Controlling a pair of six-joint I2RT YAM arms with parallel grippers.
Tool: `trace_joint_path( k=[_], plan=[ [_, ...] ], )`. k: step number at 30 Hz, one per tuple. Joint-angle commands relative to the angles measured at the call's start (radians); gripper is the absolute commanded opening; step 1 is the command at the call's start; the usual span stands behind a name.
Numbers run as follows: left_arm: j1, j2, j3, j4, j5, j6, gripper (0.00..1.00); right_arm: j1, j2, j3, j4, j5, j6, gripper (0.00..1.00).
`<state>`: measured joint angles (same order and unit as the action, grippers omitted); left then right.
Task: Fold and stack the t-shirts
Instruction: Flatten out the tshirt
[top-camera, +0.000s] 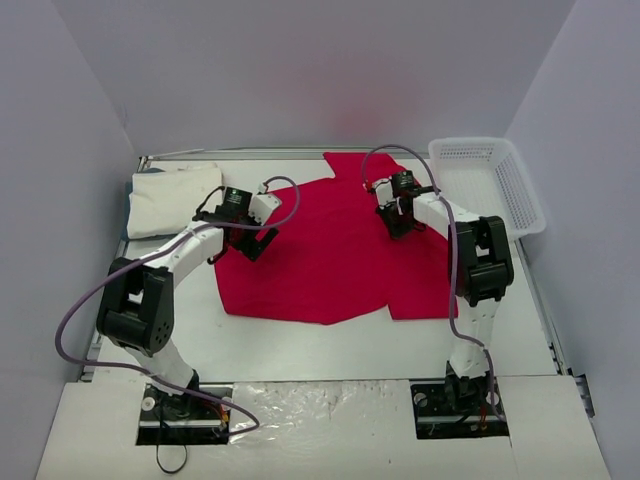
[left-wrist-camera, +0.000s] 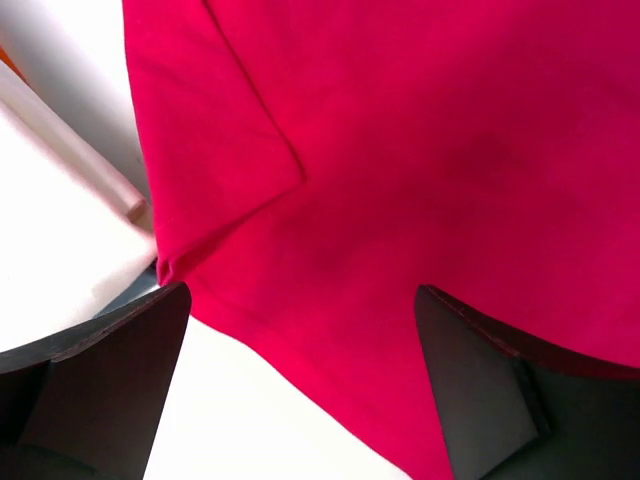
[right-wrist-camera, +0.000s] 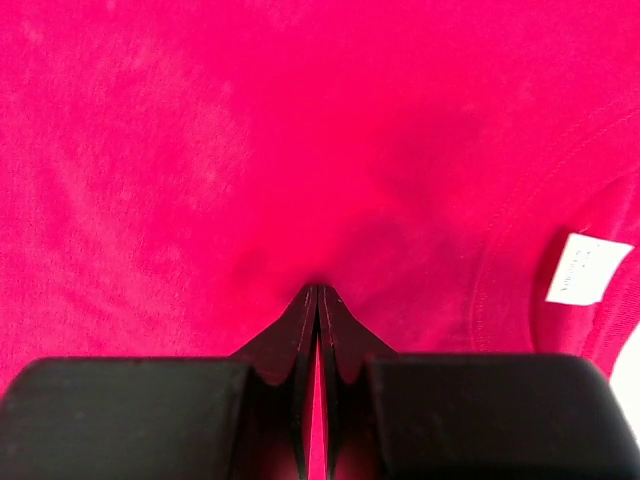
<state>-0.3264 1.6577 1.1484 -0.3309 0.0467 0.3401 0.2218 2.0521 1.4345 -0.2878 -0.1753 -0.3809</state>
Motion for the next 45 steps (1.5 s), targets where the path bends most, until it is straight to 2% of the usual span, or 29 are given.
trace_joint_path(
  k=[1, 8, 12, 15, 16, 18, 19, 22, 26, 33, 45],
  plan=[
    [-0.007, 0.013, 0.062, 0.004, -0.022, -0.027, 0.94, -0.018, 0.034, 0.018, -0.007, 0.048, 0.042, 0.0],
    [-0.031, 0.149, 0.149, -0.036, -0.08, -0.055, 0.95, -0.085, 0.075, -0.02, -0.001, 0.103, 0.065, 0.0],
    [-0.04, 0.211, 0.214, -0.071, -0.093, -0.072, 1.0, -0.108, 0.053, -0.077, 0.003, 0.109, 0.047, 0.0],
    [-0.043, 0.255, 0.256, -0.109, -0.094, -0.075, 0.8, -0.114, 0.023, -0.115, 0.007, 0.106, 0.039, 0.0],
    [-0.045, 0.275, 0.269, -0.118, -0.094, -0.078, 0.66, -0.114, 0.017, -0.12, 0.007, 0.106, 0.039, 0.0],
    [-0.045, 0.292, 0.293, -0.132, -0.094, -0.084, 0.51, -0.116, 0.005, -0.138, 0.006, 0.103, 0.037, 0.0],
    [-0.046, 0.307, 0.319, -0.143, -0.096, -0.084, 0.39, -0.116, -0.007, -0.141, 0.006, 0.102, 0.037, 0.0],
    [-0.045, 0.339, 0.368, -0.154, -0.126, -0.081, 0.26, -0.116, -0.039, -0.169, 0.006, 0.094, 0.036, 0.0],
    [-0.043, 0.387, 0.427, -0.151, -0.169, -0.064, 0.22, -0.116, -0.085, -0.212, 0.003, 0.089, 0.036, 0.0],
    [-0.039, 0.482, 0.531, -0.186, -0.159, -0.07, 0.23, -0.118, -0.158, -0.273, 0.001, 0.096, 0.034, 0.0],
    [-0.043, 0.401, 0.508, -0.214, -0.081, -0.076, 0.27, -0.116, -0.119, -0.272, 0.009, 0.103, 0.036, 0.0]
  ],
)
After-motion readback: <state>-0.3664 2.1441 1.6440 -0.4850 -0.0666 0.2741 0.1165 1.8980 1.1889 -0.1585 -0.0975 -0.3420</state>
